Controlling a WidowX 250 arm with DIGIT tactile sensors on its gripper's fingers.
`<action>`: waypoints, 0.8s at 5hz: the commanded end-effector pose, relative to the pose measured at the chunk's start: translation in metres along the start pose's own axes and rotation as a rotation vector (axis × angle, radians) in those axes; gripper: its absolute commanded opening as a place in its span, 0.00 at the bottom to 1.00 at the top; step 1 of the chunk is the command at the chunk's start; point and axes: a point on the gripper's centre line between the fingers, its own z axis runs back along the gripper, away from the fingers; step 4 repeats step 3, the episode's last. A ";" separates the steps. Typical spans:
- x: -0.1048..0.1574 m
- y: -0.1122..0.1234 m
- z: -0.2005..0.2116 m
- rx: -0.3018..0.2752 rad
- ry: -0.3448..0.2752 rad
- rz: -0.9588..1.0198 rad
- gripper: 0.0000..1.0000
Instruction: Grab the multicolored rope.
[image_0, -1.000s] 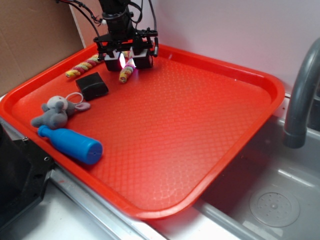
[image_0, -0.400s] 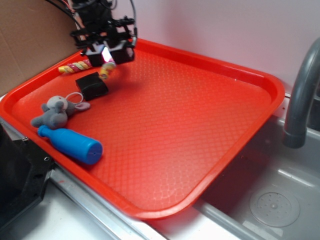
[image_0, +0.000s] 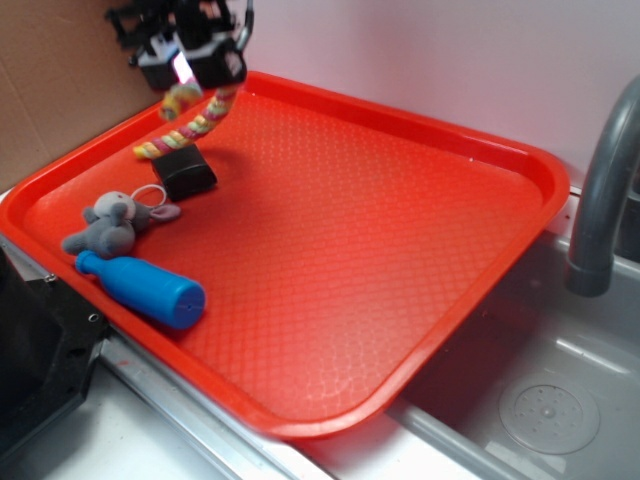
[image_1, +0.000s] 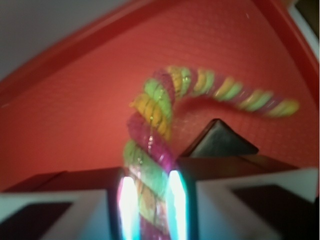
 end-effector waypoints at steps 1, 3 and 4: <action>-0.009 -0.040 0.072 0.173 0.023 -0.116 0.00; -0.009 -0.043 0.104 0.109 0.015 -0.212 0.00; -0.009 -0.043 0.104 0.109 0.015 -0.212 0.00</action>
